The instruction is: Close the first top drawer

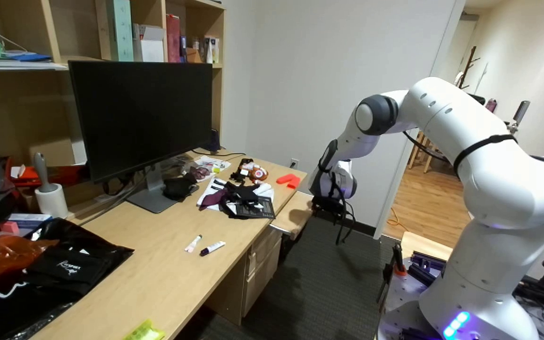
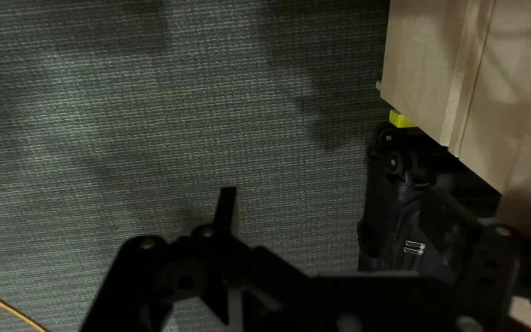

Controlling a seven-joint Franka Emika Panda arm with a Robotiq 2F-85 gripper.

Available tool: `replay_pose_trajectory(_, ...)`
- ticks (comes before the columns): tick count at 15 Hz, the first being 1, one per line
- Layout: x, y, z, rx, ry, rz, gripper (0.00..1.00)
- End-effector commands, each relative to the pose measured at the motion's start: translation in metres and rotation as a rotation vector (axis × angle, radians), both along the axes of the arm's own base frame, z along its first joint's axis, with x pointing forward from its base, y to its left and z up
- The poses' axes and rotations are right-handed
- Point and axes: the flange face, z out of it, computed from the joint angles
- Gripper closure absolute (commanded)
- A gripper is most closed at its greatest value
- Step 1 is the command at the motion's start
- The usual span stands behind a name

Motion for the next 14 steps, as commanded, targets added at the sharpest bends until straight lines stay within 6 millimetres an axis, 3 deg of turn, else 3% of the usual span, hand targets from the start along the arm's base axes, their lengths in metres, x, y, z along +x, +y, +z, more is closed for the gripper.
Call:
replay_pose_trajectory(1,0.017,-0.008,-0.017,0.008,-0.005,-0.018,0.0)
replay_pose_trajectory(7,0.05,-0.015,-0.014,0.003,-0.046,0.022,0.0)
replay_pose_trajectory(14,0.066,-0.02,-0.016,-0.009,-0.066,0.046,0.0)
